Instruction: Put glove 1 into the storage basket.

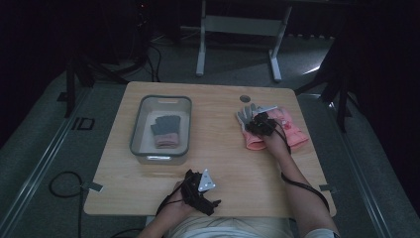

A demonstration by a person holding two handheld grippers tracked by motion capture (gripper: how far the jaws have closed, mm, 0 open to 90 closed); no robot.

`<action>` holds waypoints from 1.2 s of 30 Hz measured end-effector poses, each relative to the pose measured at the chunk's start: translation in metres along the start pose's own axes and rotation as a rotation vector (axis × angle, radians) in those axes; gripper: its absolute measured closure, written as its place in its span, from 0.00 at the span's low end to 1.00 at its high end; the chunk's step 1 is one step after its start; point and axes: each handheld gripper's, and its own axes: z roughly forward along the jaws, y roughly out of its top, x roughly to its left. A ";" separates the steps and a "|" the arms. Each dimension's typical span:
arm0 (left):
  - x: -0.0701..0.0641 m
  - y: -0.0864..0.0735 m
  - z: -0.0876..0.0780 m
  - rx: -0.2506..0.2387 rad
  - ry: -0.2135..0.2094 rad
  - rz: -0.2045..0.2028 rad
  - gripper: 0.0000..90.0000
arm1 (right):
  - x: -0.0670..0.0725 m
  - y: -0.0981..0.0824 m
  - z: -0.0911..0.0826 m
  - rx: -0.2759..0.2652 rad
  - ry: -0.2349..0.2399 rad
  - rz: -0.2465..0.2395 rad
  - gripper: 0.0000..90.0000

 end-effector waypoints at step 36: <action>-0.002 0.001 -0.003 -0.041 0.012 0.045 0.00 | 0.121 -0.022 -0.059 -0.086 0.024 0.302 0.99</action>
